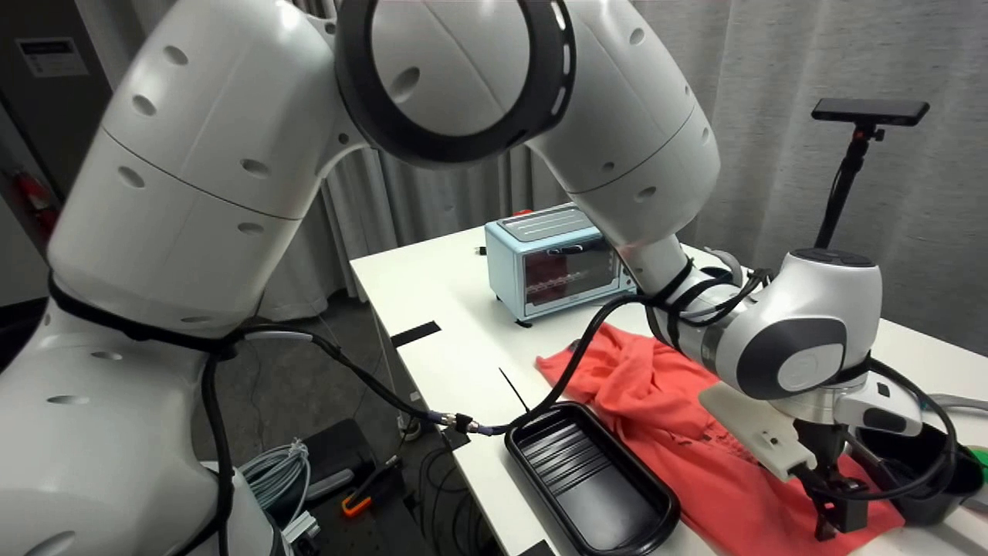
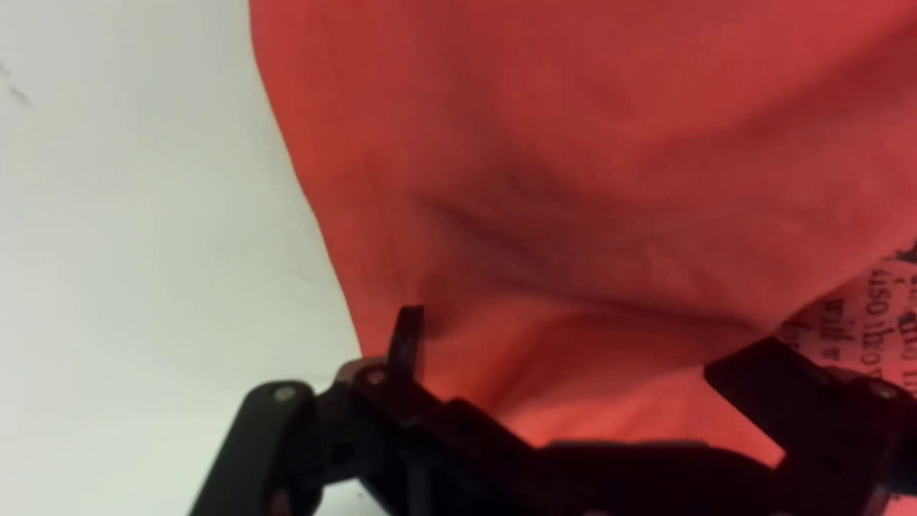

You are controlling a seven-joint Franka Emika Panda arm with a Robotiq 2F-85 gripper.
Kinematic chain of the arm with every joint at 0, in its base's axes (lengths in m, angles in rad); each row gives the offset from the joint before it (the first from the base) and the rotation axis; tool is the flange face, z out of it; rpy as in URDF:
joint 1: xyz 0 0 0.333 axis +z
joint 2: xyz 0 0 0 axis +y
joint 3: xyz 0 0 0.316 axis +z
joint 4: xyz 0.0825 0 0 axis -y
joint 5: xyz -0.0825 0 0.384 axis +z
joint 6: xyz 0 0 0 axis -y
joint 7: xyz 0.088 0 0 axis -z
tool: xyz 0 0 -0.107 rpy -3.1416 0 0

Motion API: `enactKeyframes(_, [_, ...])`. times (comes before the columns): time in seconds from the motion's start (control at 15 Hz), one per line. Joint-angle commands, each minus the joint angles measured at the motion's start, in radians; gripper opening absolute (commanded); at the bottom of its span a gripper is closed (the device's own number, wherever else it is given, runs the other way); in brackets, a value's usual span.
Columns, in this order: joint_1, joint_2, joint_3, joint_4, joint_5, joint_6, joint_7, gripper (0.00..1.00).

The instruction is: Fold the orange shirt

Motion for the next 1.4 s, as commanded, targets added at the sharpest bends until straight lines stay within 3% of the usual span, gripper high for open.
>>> enactKeyframes(0.0, [0.001, 0.070, 0.017, 0.077, 0.032, -0.035, 0.010, 0.93])
enactKeyframes(0.07, [0.002, 0.081, 0.020, 0.088, 0.031, -0.038, 0.010, 0.74])
enactKeyframes(0.33, [0.000, 0.079, 0.037, 0.107, 0.040, -0.045, 0.005, 0.42])
enactKeyframes(0.67, [0.004, -0.032, 0.062, 0.039, 0.057, -0.037, -0.016, 0.04])
enactKeyframes(0.8, [0.002, -0.098, 0.075, 0.006, 0.059, -0.031, -0.037, 0.00])
enactKeyframes(1.33, [0.023, -0.393, 0.198, -0.163, 0.092, -0.019, -0.218, 0.03])
